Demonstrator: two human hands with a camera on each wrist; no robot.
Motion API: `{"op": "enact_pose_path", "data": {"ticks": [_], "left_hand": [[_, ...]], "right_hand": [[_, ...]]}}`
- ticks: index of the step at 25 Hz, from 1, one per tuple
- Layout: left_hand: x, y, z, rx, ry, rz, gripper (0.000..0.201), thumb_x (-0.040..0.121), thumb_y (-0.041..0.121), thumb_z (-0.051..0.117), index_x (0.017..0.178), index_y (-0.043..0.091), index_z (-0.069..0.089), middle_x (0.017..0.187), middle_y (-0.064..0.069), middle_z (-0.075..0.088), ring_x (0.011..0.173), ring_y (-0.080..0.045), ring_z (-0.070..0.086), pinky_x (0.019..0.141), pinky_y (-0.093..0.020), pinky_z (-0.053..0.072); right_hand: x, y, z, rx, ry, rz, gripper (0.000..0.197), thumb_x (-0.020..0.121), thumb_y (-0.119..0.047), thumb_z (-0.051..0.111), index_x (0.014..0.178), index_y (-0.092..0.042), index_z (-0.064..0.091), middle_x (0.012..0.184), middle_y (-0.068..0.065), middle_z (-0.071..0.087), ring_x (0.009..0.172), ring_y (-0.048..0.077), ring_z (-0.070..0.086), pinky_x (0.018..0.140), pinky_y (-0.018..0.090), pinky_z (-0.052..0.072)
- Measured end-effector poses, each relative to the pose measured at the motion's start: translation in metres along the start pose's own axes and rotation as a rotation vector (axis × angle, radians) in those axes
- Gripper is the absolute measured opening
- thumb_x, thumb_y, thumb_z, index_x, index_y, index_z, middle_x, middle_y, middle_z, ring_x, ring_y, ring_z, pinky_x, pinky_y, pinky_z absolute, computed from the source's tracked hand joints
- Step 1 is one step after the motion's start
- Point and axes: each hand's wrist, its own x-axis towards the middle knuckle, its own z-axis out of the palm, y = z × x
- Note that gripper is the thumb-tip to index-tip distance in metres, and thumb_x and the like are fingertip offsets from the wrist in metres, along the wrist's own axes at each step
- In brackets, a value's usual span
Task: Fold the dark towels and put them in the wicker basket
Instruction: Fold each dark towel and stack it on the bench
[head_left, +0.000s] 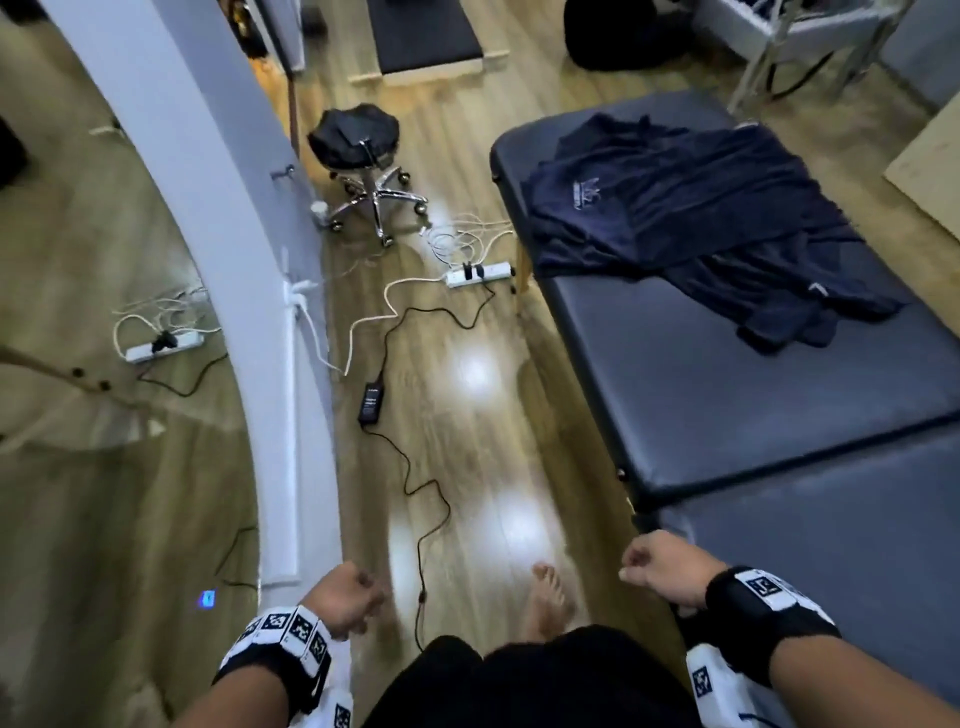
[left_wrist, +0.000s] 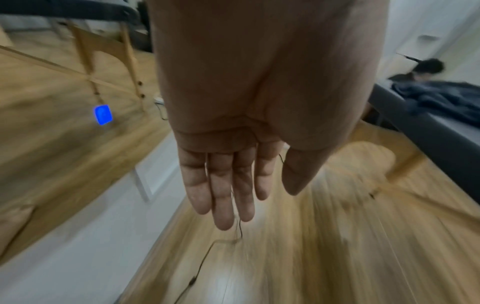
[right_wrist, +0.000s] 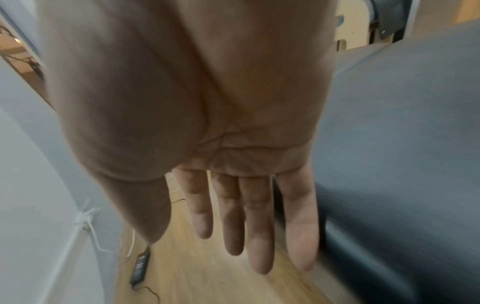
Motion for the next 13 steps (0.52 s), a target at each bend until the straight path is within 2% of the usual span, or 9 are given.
{"op": "enact_pose_path", "data": {"ticks": [2,3,5,6,8,10,13], "left_hand": [[0.005,0.022,-0.039,-0.024,0.085,0.009,0.016,0.089,0.017,0.055,0.082,0.004,0.061,0.076,-0.010,0.065,0.053,-0.018,0.058,0.043,-0.020,0.033],[0.008,0.033,-0.057,-0.043,0.136,0.023,0.018,0.089,0.017,0.055,0.086,0.002,0.063,0.078,-0.010,0.067,0.054,-0.017,0.060,0.044,-0.021,0.035],[0.015,0.059,-0.086,-0.121,0.199,0.051,0.017,0.090,0.016,0.056,0.093,0.001,0.064,0.083,-0.010,0.069,0.057,-0.016,0.062,0.047,-0.022,0.037],[0.022,0.067,-0.098,-0.154,0.200,0.051,0.016,0.092,0.016,0.056,0.093,0.003,0.064,0.084,-0.009,0.069,0.059,-0.016,0.062,0.048,-0.022,0.038],[0.046,0.085,-0.124,-0.158,0.158,0.055,0.013,0.093,0.017,0.056,0.089,0.008,0.063,0.083,-0.007,0.069,0.060,-0.015,0.062,0.047,-0.022,0.039],[0.081,0.097,-0.155,-0.137,0.104,0.048,0.014,0.094,0.017,0.055,0.084,0.011,0.061,0.081,-0.007,0.067,0.059,-0.016,0.061,0.045,-0.021,0.038],[0.131,0.134,-0.203,-0.080,0.090,0.036,0.015,0.091,0.012,0.057,0.077,0.008,0.058,0.075,-0.013,0.064,0.052,-0.020,0.057,0.040,-0.019,0.035]], "right_hand": [[0.039,-0.025,-0.034,0.041,0.054,-0.034,0.018,0.090,-0.036,0.069,0.100,-0.021,0.072,0.065,-0.010,0.060,0.060,0.004,0.057,0.036,0.011,0.038],[0.057,-0.035,-0.046,0.059,0.074,-0.036,0.016,0.089,-0.036,0.070,0.096,-0.022,0.071,0.064,-0.009,0.061,0.057,0.005,0.058,0.038,0.012,0.041],[0.088,-0.049,-0.063,0.086,0.041,-0.038,0.015,0.087,-0.037,0.070,0.089,-0.023,0.070,0.074,-0.004,0.071,0.060,0.014,0.069,0.049,0.028,0.058],[0.100,-0.057,-0.068,0.106,0.003,-0.026,0.014,0.088,-0.037,0.070,0.090,-0.024,0.069,0.081,-0.001,0.074,0.062,0.017,0.073,0.052,0.033,0.060],[0.123,-0.076,-0.077,0.118,-0.084,0.013,0.012,0.091,-0.036,0.067,0.094,-0.024,0.068,0.092,0.003,0.073,0.068,0.018,0.075,0.050,0.032,0.057],[0.146,-0.095,-0.090,0.128,-0.140,0.025,0.013,0.092,-0.035,0.066,0.096,-0.023,0.070,0.094,0.003,0.073,0.075,0.018,0.075,0.054,0.029,0.056],[0.172,-0.125,-0.136,0.103,-0.110,0.011,0.012,0.093,-0.032,0.067,0.094,-0.020,0.070,0.094,0.000,0.073,0.075,0.013,0.069,0.062,0.022,0.053]]}}
